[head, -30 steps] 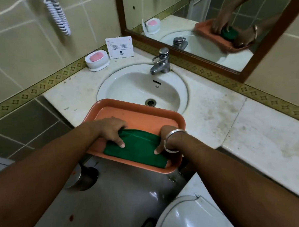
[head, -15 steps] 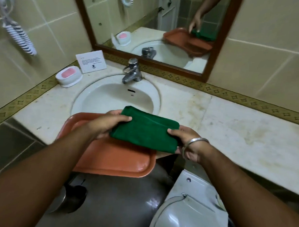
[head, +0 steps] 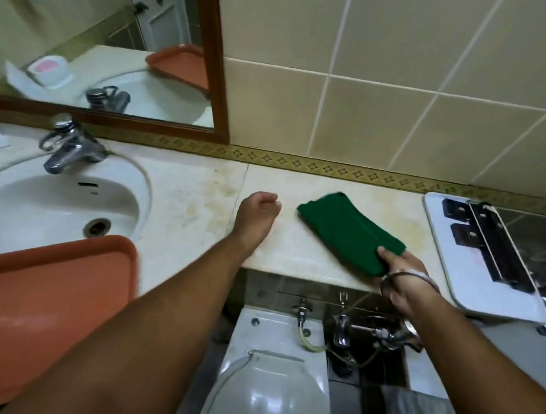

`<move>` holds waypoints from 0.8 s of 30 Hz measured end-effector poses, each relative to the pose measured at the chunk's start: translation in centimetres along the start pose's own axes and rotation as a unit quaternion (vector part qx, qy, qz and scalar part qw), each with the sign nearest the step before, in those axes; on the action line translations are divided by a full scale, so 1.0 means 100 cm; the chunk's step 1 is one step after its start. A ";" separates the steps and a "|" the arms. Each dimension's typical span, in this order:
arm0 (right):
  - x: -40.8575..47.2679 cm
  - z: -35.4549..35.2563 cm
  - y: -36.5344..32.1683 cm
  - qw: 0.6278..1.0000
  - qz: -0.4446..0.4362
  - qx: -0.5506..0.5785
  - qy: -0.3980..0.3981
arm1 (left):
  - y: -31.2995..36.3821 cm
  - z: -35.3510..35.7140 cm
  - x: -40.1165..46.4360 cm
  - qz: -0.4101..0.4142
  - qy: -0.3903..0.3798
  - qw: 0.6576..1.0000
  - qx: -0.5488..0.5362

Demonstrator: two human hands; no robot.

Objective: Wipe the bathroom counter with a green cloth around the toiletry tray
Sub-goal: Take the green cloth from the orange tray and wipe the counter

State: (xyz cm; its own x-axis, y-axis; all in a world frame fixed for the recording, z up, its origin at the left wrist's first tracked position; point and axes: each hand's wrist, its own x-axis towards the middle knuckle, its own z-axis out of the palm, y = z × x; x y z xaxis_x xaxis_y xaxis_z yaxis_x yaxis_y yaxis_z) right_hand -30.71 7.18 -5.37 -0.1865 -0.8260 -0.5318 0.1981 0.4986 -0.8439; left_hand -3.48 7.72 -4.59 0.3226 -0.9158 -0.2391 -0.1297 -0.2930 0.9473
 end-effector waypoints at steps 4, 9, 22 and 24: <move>0.008 -0.016 -0.001 0.865 -0.123 -0.482 0.060 | -0.045 -0.040 0.002 0.132 0.008 0.902 0.412; 0.020 0.016 -0.004 0.613 -0.376 -0.694 0.040 | -0.073 -0.102 0.024 0.070 0.086 0.823 0.558; 0.131 0.086 -0.006 0.576 -0.362 -0.725 -0.107 | -0.099 -0.127 0.050 0.047 0.110 0.782 0.612; 0.147 0.121 -0.011 0.549 -0.392 -0.729 -0.118 | -0.100 -0.126 0.055 0.036 0.098 0.774 0.624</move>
State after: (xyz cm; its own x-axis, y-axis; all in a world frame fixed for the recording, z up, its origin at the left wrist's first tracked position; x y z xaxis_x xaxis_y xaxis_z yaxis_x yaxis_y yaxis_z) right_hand -21.98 -8.66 -11.42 0.4991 -0.8622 -0.0872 -0.8665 -0.4957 -0.0587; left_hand 11.44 9.07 -12.73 0.3934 -0.9184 -0.0418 -0.9194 -0.3930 -0.0172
